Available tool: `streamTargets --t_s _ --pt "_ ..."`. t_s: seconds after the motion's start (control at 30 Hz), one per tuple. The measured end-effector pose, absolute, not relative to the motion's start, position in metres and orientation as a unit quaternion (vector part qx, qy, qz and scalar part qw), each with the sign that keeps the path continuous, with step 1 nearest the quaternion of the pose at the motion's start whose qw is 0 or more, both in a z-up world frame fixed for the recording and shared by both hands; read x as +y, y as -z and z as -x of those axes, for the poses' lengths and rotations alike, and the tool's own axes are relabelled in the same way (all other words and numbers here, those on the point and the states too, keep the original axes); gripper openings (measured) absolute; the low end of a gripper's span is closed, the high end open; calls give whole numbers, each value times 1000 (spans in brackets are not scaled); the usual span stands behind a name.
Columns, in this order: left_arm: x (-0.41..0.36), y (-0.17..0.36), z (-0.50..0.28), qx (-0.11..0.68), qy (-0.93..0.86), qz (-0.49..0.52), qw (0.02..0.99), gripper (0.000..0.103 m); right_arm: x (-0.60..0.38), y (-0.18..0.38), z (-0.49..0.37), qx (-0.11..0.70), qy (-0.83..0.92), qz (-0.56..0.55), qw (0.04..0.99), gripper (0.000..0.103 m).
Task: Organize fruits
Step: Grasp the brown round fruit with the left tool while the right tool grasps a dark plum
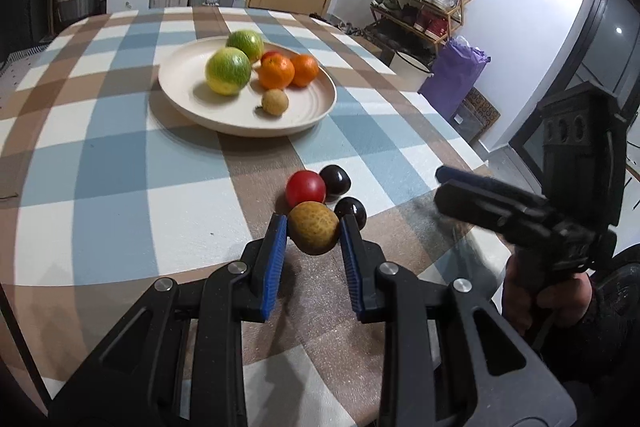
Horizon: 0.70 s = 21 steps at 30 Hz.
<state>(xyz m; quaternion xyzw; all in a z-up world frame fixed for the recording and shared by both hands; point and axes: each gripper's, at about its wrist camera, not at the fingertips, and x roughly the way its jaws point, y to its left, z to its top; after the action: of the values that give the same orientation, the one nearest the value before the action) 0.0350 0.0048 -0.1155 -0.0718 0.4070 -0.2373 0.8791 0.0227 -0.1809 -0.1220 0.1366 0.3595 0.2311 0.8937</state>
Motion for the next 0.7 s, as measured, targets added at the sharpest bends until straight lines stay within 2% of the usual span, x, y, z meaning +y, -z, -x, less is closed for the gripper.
streamTargets --t_s 0.57,0.7 --pt "27 102 -18 405 219 84 883 25 -146 130 -23 372 -261 -103 885 100" --pt "32 100 -17 403 216 87 885 25 -142 135 -30 380 -263 -114 879 95"
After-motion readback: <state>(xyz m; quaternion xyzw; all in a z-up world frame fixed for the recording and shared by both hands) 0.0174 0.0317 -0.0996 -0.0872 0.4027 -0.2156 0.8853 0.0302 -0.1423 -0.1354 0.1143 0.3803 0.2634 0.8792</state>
